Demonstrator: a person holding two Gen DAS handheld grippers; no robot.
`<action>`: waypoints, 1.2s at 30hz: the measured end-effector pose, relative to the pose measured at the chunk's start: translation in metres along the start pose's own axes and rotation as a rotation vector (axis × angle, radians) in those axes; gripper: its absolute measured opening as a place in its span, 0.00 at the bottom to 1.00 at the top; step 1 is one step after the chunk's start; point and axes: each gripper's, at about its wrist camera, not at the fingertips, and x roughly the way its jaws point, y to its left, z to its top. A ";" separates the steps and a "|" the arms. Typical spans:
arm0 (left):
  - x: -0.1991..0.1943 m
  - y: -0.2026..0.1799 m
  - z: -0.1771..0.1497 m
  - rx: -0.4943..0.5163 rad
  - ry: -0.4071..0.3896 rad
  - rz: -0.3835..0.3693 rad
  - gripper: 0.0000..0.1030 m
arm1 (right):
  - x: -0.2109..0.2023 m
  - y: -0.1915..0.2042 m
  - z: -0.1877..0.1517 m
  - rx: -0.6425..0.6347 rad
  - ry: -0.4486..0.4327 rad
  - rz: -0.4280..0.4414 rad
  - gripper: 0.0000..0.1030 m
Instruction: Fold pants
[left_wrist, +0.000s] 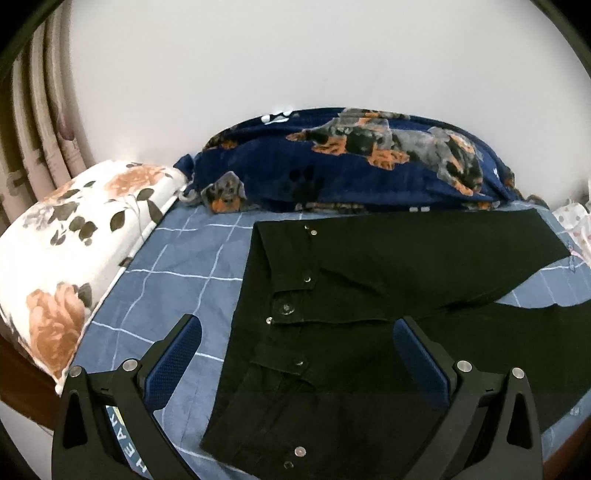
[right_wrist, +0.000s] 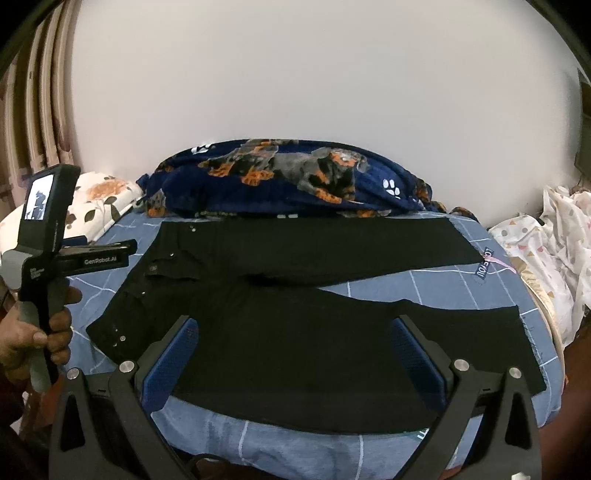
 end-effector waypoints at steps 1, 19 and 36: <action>0.003 0.000 0.000 0.005 0.000 0.006 1.00 | 0.002 0.002 0.000 -0.006 0.004 0.003 1.00; 0.061 0.018 0.012 0.070 0.028 -0.027 1.00 | 0.061 0.058 0.025 -0.171 0.073 0.081 1.00; 0.236 0.138 0.090 -0.134 0.253 -0.477 0.54 | 0.119 0.059 0.008 -0.104 0.211 0.147 1.00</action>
